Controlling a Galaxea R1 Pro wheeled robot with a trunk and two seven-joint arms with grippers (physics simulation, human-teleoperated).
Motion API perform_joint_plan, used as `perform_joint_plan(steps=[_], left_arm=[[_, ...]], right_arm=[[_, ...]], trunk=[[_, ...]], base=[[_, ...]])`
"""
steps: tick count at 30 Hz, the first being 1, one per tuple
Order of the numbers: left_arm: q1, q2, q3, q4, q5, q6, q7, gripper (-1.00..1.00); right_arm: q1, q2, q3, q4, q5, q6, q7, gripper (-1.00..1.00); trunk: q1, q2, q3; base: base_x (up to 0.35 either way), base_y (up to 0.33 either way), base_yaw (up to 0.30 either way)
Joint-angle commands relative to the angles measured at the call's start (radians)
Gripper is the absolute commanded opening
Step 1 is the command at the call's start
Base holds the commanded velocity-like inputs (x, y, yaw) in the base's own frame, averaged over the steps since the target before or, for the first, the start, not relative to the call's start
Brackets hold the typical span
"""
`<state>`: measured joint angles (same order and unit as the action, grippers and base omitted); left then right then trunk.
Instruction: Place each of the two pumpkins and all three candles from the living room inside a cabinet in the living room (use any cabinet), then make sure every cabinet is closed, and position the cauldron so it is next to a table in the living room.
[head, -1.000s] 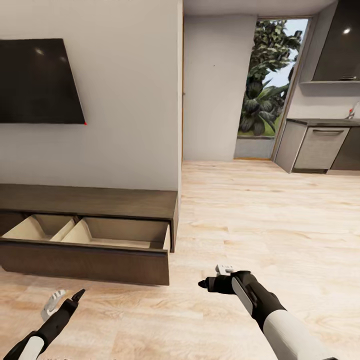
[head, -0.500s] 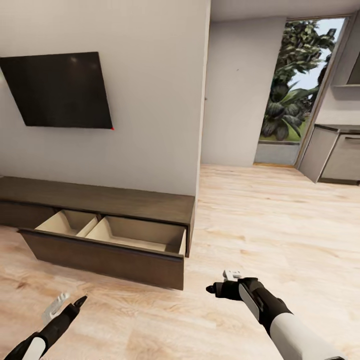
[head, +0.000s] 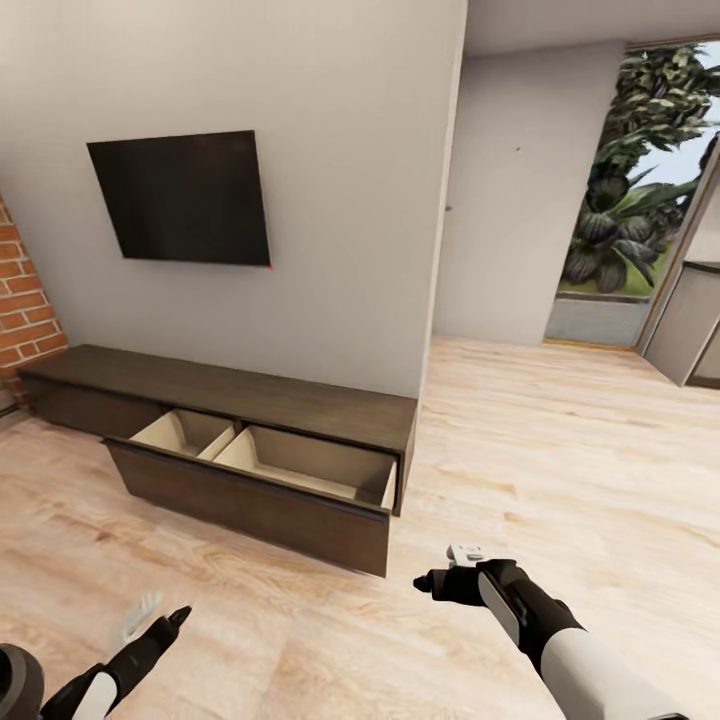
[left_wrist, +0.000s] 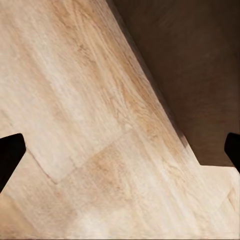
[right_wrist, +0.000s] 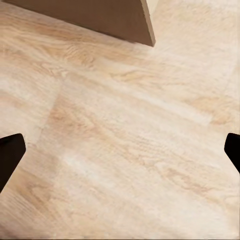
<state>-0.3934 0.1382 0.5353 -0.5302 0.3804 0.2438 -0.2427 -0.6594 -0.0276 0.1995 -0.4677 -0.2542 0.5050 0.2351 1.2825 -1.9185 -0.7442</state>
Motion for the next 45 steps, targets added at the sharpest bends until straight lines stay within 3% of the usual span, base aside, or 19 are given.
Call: perform_joint_plan(steps=[1, 5, 9, 45], left_arm=[[-0.001, -0.003, 0.004, -0.001, 0.008, 0.01, -0.003, 1.0], [-0.002, -0.032, -0.004, -0.001, 0.006, 0.011, 0.002, 1.0], [-0.002, -0.038, -0.014, -0.001, 0.006, 0.011, 0.004, 1.0], [-0.002, -0.062, -0.02, 0.006, 0.005, 0.009, 0.006, 1.0]], right_arm=[[0.0, -0.002, 0.011, -0.001, -0.008, 0.004, -0.002, 1.0], [0.0, -0.002, 0.064, 0.002, -0.009, 0.003, -0.002, 1.0], [0.0, -0.002, 0.081, 0.003, -0.01, 0.003, -0.002, 1.0], [0.004, 0.001, 0.091, 0.009, -0.008, 0.003, 0.0, 1.0]], trunk=[[-0.005, 0.007, 0.003], [-0.02, 0.035, 0.021], [-0.035, 0.063, 0.038], [-0.173, 0.315, 0.195]], base=[[-0.287, -0.128, 0.208], [-0.241, -0.122, 0.205], [-0.101, -0.057, 0.204], [-0.004, -0.002, 0.196]])
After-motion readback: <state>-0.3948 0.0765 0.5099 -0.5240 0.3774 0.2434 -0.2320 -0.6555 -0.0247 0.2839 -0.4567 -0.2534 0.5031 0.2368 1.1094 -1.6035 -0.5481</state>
